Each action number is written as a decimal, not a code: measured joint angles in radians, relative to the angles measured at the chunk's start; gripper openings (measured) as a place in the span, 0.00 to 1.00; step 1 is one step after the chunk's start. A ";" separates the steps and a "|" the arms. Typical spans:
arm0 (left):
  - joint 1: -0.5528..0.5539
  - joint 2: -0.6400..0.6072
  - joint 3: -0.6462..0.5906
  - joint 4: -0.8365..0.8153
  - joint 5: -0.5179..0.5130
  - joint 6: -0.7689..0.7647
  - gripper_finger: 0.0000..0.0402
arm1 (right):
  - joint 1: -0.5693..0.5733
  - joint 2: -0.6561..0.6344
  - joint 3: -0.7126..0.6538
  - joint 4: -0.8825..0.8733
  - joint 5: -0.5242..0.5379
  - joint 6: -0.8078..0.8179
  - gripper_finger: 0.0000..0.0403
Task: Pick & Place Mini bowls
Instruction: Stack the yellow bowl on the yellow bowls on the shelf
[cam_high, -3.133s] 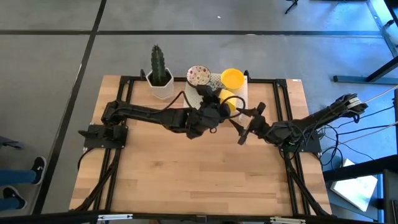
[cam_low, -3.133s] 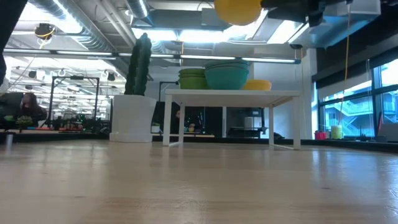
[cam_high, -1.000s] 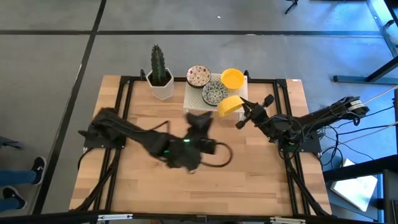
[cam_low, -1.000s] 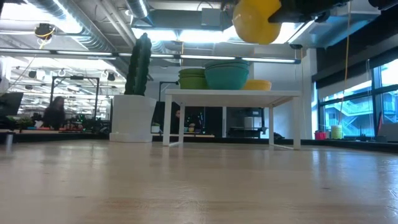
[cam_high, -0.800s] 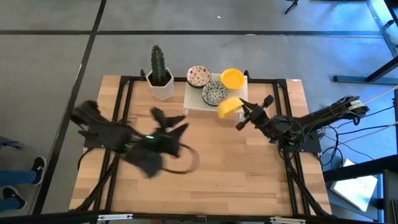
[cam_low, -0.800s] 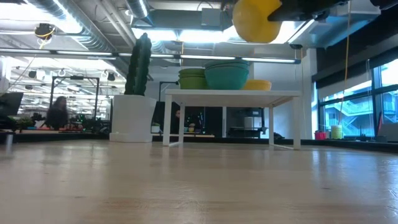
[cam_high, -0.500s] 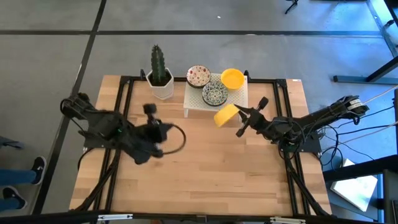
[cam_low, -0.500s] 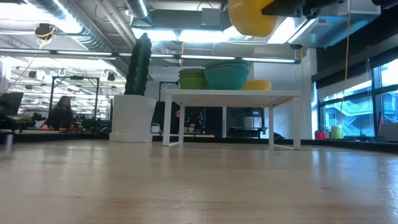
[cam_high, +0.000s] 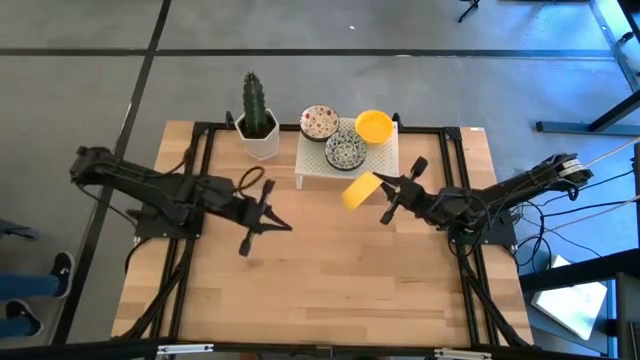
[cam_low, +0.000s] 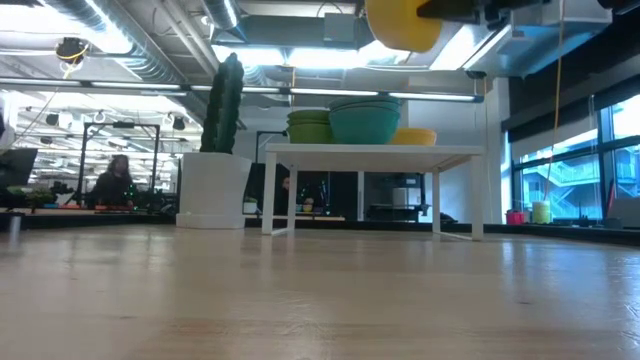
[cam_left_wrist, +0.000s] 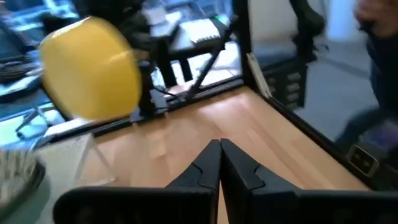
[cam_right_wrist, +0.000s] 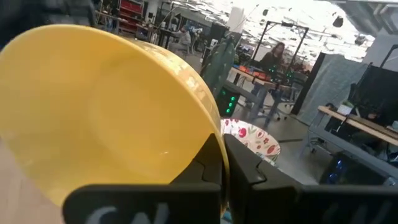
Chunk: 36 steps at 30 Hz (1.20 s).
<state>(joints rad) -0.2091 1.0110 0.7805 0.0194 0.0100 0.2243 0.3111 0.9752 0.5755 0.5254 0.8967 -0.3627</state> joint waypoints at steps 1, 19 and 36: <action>0.019 -0.025 -0.066 0.069 0.011 -0.024 0.01 | 0.000 0.000 0.000 -0.009 0.000 0.013 0.00; 0.120 -0.014 -0.604 0.852 -0.121 -0.236 0.00 | -0.010 -0.001 0.000 -0.060 0.000 0.034 0.00; 0.120 0.092 -0.618 0.853 -0.120 -0.229 0.02 | -0.364 0.038 0.715 -1.077 -0.205 0.258 0.00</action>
<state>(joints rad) -0.0895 1.1029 0.1627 0.8722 -0.1104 -0.0051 -0.0530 1.0129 1.2908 -0.5518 0.6914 -0.1042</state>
